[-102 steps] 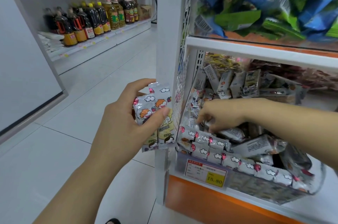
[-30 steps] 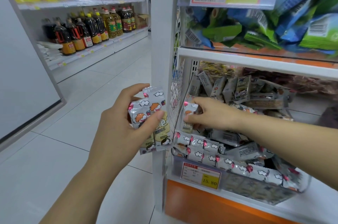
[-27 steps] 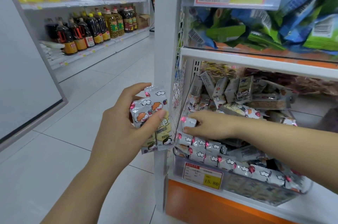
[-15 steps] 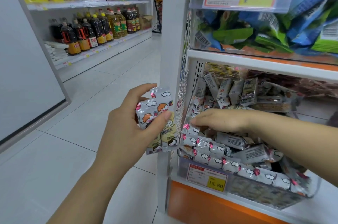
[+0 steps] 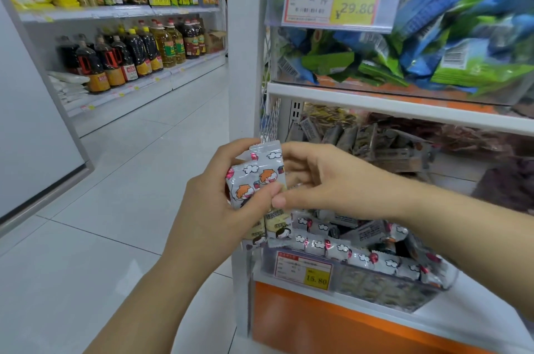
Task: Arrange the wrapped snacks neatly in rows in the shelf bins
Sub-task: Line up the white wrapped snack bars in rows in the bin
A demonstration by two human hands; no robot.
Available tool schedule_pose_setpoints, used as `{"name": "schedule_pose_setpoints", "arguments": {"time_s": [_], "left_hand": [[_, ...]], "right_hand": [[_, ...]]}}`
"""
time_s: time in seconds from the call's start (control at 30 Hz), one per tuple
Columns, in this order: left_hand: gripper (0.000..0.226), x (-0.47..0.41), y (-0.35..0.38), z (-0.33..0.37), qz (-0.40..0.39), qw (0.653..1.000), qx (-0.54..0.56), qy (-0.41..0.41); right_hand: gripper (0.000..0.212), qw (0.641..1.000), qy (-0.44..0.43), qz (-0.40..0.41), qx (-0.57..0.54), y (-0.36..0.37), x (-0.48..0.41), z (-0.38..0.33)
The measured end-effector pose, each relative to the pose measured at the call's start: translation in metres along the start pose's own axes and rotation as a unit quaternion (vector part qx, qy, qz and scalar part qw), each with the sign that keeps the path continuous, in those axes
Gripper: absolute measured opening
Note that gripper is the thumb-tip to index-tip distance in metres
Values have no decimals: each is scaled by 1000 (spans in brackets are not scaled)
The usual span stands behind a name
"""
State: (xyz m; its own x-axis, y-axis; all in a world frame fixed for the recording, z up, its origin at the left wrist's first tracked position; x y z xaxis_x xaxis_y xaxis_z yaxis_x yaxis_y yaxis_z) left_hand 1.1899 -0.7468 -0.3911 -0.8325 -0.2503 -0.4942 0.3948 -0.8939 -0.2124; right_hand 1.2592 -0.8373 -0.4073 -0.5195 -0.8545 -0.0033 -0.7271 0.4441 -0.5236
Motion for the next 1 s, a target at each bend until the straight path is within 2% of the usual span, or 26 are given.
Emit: {"name": "schedule_pose_setpoints", "arguments": {"time_s": [0.1, 0.17, 0.27, 0.33, 0.43, 0.5, 0.63, 0.8, 0.9, 1.0], "left_hand": [[49, 3, 9, 0, -24, 999, 22, -7], [54, 5, 14, -1, -43, 999, 31, -5], [62, 7, 13, 3, -33, 999, 20, 29], [63, 9, 12, 2, -24, 998, 49, 29], [61, 12, 17, 6, -25, 995, 93, 35], [55, 14, 18, 9, -18, 994, 95, 48], [40, 14, 12, 5, 1, 997, 60, 55], [46, 14, 26, -1, -52, 993, 99, 48], [47, 13, 31, -4, -76, 992, 92, 49], [41, 14, 37, -4, -86, 993, 28, 70]], "right_hand": [[34, 1000, 10, 22, 17, -3, 9, 0], [34, 999, 15, 35, 27, -9, 15, 1], [25, 996, 25, 89, 10, -25, 21, 6], [29, 992, 27, 124, -4, -28, 25, 8], [24, 992, 15, 119, -34, -18, 25, 3], [29, 994, 12, 98, -56, -9, 25, -3], [36, 999, 13, 29, -31, 2, 26, -13], [65, 995, 30, -91, 19, 19, 32, -14], [78, 994, 41, -75, 62, 21, 34, -10], [76, 994, 46, -11, 98, 18, 34, -5]]}}
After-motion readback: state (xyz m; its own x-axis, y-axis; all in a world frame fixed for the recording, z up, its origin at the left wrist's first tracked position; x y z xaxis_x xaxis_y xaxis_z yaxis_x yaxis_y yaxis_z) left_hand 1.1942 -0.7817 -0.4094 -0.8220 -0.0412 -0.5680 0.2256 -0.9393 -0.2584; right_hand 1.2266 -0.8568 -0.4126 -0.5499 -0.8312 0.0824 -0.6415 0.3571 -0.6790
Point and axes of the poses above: each hand's wrist, its own x-axis away from the middle knuckle, its own y-axis out of the palm, z = x × y, the point moved 10 cm from there along -x, towards the middle knuckle, and after that the axes turned 4 degrees about x, right-handed, at the moved point
